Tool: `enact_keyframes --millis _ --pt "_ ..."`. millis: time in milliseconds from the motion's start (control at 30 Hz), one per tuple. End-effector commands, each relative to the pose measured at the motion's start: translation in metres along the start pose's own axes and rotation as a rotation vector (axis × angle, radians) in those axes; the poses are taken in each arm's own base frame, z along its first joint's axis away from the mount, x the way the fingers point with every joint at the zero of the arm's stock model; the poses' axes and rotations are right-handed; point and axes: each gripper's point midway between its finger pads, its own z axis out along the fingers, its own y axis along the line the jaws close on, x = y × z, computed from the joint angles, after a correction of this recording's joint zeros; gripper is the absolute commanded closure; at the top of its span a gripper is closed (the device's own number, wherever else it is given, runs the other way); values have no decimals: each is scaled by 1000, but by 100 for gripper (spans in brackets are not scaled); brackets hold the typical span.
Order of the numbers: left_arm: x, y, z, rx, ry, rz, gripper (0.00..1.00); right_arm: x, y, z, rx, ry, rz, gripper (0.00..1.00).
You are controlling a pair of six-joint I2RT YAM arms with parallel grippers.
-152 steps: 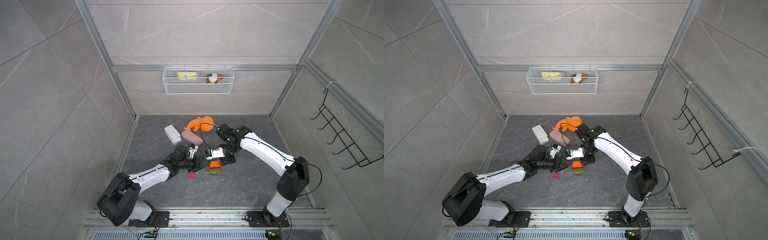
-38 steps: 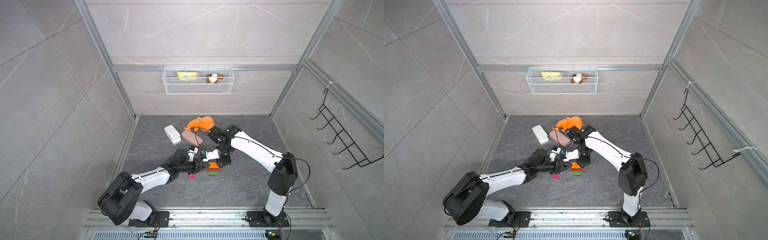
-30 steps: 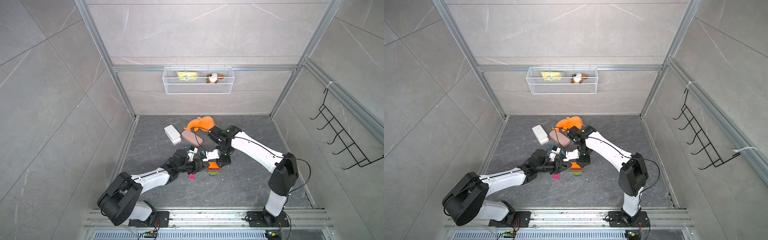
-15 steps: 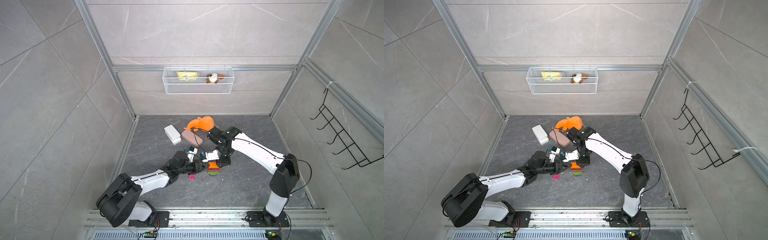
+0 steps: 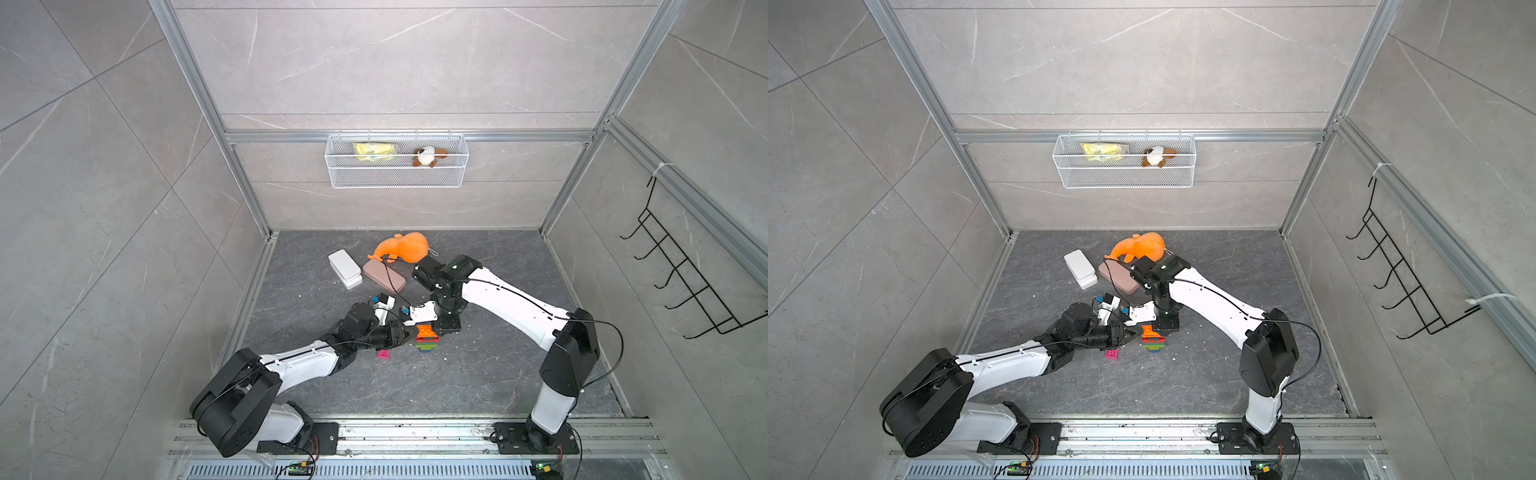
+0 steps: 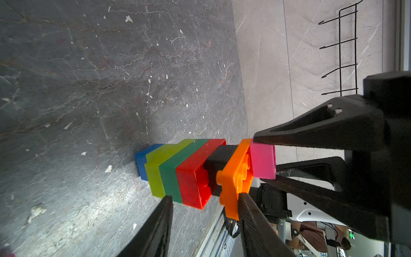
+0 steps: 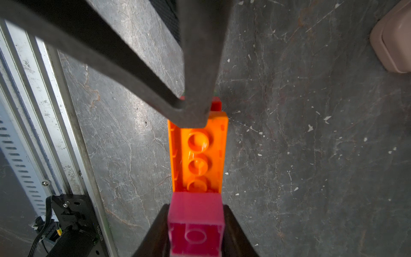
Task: Assemble a carrot with lego
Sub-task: Assemble the lego brick with the lego brick.
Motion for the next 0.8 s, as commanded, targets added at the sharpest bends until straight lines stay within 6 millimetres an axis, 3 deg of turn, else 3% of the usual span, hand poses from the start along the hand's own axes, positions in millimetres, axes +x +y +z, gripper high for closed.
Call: enact_keyframes --millis 0,333,767 --pt "29 46 -3 -183 95 -68 49 3 1 6 -9 3 30 78" --pt "15 27 1 -160 94 -45 47 6 0 1 4 -23 53 62" --pt "3 7 -2 -122 69 -24 40 3 0 -8 21 -72 64 49"
